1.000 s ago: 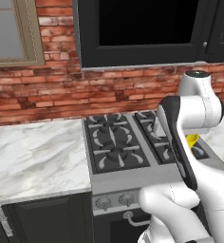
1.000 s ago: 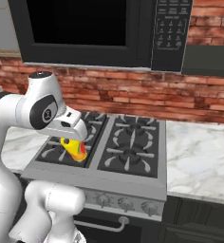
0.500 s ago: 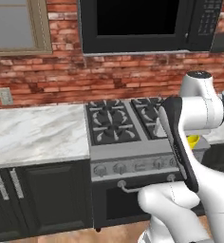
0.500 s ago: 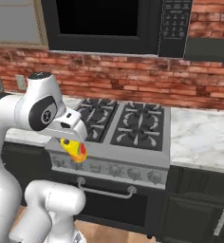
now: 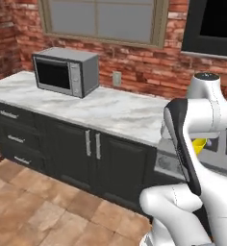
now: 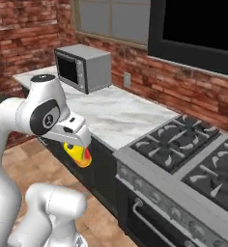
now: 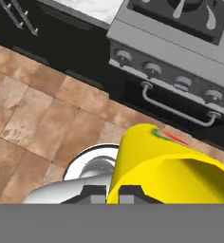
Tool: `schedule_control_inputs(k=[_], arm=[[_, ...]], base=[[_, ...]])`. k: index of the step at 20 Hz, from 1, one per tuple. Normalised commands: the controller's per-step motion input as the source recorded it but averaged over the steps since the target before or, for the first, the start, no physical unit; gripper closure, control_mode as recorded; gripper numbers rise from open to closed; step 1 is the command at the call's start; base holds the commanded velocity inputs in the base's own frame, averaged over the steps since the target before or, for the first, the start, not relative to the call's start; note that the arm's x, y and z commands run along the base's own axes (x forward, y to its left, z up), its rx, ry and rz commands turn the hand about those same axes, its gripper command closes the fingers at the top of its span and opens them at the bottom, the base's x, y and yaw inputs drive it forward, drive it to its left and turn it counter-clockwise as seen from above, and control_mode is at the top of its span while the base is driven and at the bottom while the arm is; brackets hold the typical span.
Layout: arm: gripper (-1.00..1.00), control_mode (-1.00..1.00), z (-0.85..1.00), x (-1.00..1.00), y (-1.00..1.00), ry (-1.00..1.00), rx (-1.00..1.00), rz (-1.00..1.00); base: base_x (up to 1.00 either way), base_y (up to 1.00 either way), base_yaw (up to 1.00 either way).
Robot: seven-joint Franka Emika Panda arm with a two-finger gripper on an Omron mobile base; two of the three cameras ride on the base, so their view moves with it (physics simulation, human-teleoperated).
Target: Pick the cup and bowl from the counter and place them on the counter next to the sink.
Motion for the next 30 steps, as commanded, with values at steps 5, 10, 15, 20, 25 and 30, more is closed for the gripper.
schedule_control_inputs(k=[5, 10, 15, 20, 25, 30], arm=[[1.00, 1.00, 0.00, 0.00, 0.00, 0.00, 0.00, 0.00], [1.00, 1.00, 0.00, 0.00, 0.00, 0.00, 0.00, 0.00], [1.00, 1.00, 0.00, 0.00, 0.00, 0.00, 0.00, 0.00], [1.00, 1.00, 0.00, 0.00, 0.00, 0.00, 0.00, 0.00], [1.00, 1.00, 0.00, 0.00, 0.00, 0.00, 0.00, 0.00], [1.00, 1.00, 0.00, 0.00, 0.00, 0.00, 0.00, 0.00]], base=[[0.00, 0.03, 1.00], [0.00, 0.07, 1.00], [0.00, 0.05, 1.00], [0.00, 0.00, 1.00], [0.04, 0.00, 1.00], [0.05, 0.00, 1.00]])
